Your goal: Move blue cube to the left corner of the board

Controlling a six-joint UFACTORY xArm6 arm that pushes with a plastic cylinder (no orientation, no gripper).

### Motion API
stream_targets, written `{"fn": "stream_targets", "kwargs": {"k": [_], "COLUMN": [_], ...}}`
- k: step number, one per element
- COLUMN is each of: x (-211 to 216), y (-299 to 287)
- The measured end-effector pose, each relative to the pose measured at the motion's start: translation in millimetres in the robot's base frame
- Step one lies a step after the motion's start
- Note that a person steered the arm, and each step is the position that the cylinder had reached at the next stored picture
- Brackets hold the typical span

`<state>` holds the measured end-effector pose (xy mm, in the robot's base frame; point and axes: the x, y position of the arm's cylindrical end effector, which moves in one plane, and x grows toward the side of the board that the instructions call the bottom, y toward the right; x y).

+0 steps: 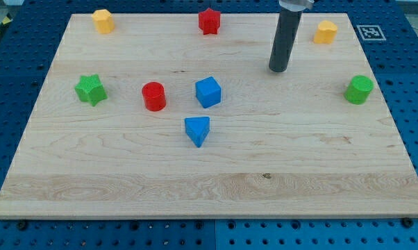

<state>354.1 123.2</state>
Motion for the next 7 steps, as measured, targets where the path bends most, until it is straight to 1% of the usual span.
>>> {"fn": "stream_targets", "kwargs": {"k": [3,4,5,7], "x": [0,2,16,28], "y": [0,-22,-59,-107]}}
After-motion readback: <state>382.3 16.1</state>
